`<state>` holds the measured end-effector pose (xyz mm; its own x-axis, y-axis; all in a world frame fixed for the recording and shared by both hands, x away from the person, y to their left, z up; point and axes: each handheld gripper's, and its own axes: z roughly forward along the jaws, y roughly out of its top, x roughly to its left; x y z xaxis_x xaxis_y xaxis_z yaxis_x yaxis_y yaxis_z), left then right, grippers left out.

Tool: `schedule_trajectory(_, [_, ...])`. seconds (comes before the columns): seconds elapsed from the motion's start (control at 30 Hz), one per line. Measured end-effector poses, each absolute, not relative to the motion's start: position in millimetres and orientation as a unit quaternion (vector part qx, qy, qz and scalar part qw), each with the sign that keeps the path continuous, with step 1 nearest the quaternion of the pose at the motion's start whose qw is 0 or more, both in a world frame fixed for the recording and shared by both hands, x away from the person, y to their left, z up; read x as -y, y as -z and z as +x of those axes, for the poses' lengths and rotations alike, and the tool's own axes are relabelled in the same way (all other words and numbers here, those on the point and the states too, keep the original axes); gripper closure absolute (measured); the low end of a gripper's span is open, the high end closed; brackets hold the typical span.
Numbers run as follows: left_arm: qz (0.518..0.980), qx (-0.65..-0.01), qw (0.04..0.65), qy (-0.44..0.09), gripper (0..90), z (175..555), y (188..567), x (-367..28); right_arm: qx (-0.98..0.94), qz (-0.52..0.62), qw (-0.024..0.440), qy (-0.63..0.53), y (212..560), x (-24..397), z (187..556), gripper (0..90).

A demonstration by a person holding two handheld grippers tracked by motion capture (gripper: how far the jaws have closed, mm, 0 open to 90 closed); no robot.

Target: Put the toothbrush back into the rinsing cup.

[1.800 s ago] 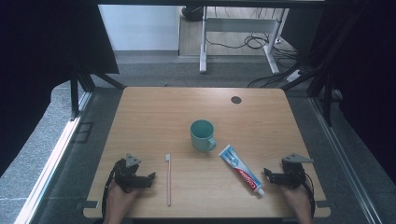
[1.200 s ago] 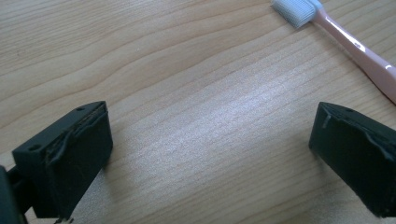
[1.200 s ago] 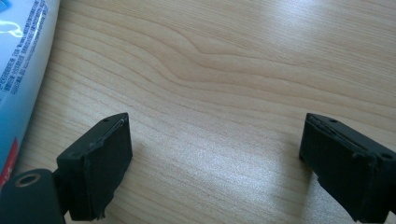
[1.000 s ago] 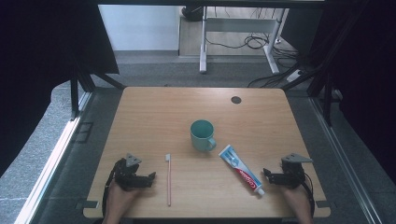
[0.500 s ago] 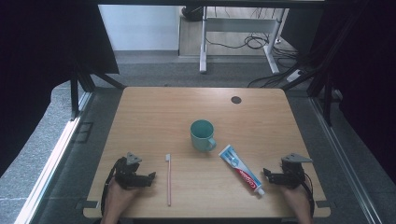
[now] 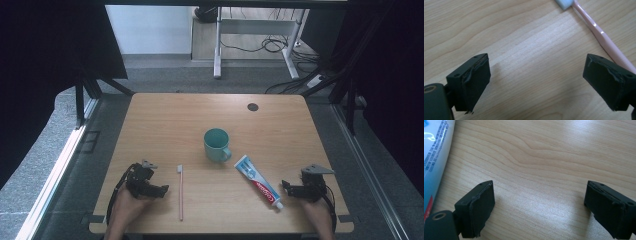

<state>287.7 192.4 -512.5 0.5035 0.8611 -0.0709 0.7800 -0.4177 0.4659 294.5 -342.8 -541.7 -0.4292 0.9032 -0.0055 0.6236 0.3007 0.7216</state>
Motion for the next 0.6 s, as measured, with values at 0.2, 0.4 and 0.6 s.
schedule_trajectory(0.2, [0.844,-0.493,0.199,-0.062,10.5,294.8,504.6,-182.2,-0.778,0.491,0.211,-0.331,541.6,342.7,294.6,9.3])
schedule_trajectory(0.4, [0.848,-0.498,0.181,-0.026,13.2,302.5,499.0,-173.4,-0.778,0.490,0.211,-0.330,541.6,342.8,294.6,9.2])
schedule_trajectory(0.6, [0.852,-0.498,0.161,-0.002,14.0,307.9,495.2,-161.7,-0.778,0.490,0.211,-0.330,541.6,342.8,294.6,9.3])
